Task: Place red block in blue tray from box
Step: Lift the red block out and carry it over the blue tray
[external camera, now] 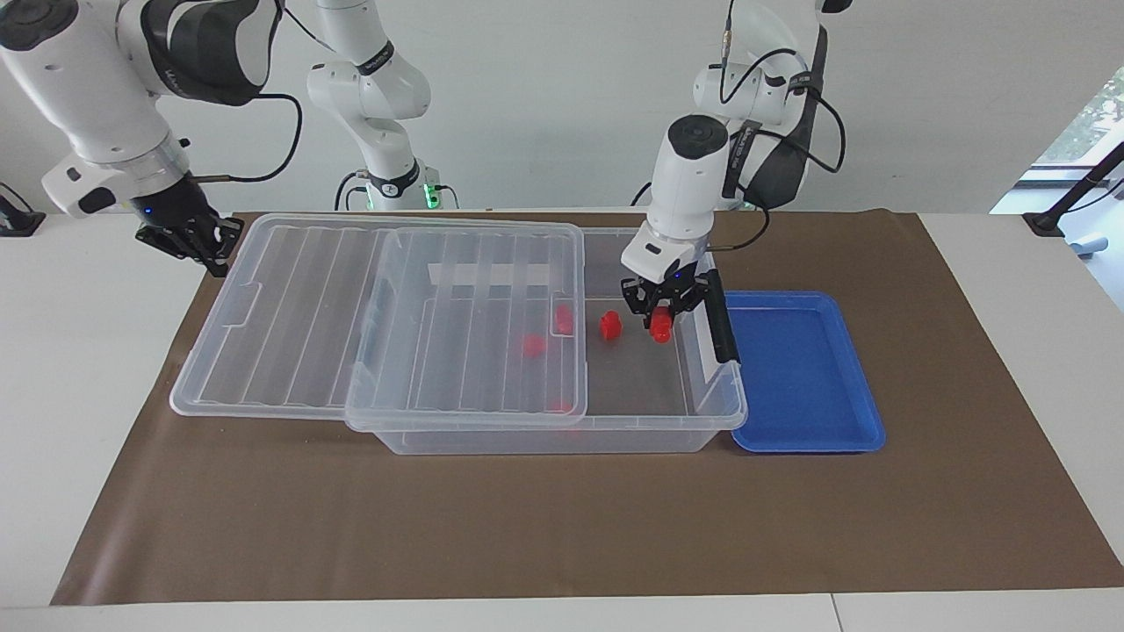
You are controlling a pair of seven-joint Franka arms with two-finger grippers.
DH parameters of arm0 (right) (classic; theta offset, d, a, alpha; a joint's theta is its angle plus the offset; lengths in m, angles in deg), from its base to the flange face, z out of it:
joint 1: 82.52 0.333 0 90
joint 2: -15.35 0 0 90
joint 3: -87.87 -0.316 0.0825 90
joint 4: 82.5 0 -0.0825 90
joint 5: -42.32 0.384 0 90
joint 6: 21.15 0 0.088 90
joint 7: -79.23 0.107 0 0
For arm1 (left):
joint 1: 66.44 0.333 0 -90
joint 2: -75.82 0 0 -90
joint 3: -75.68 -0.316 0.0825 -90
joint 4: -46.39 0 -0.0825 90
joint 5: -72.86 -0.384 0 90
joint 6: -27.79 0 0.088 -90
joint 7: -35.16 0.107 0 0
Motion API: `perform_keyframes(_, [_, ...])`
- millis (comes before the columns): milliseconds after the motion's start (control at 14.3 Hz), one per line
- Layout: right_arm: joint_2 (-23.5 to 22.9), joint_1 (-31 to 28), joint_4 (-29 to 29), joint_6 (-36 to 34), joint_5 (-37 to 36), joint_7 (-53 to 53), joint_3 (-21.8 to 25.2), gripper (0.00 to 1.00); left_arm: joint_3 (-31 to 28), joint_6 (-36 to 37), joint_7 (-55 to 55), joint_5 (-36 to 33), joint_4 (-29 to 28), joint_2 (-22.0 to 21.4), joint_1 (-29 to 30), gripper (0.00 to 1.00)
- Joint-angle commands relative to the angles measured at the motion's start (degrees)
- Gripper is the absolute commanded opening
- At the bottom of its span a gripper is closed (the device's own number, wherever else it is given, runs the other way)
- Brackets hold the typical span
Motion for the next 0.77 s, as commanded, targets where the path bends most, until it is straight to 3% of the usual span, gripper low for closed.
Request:
perform_keyframes(0, [0.9,-3.1,3.1,3.4,-0.6,-2.3,-0.2,0.00,-1.1,5.3,0.0,-1.1,-1.3,-5.9,2.6,0.00])
perform_keyframes(210, [-1.0,-6.4,7.1,9.9,-0.5,-2.9,-0.3,0.00,-1.1,6.2,2.8,-1.1,-1.6,-7.2,7.3,0.00])
perform_keyframes(349, [-2.4,-7.7,7.2,10.5,-0.3,-5.0,-0.3,0.00,-1.1,5.5,4.3,-0.5,-3.9,-7.9,12.2,0.00])
perform_keyframes(699, [-2.4,-7.6,11.4,15.1,0.0,-5.1,-0.3,0.00,-1.1,-0.6,19.7,-0.4,-9.1,-7.1,19.9,0.00])
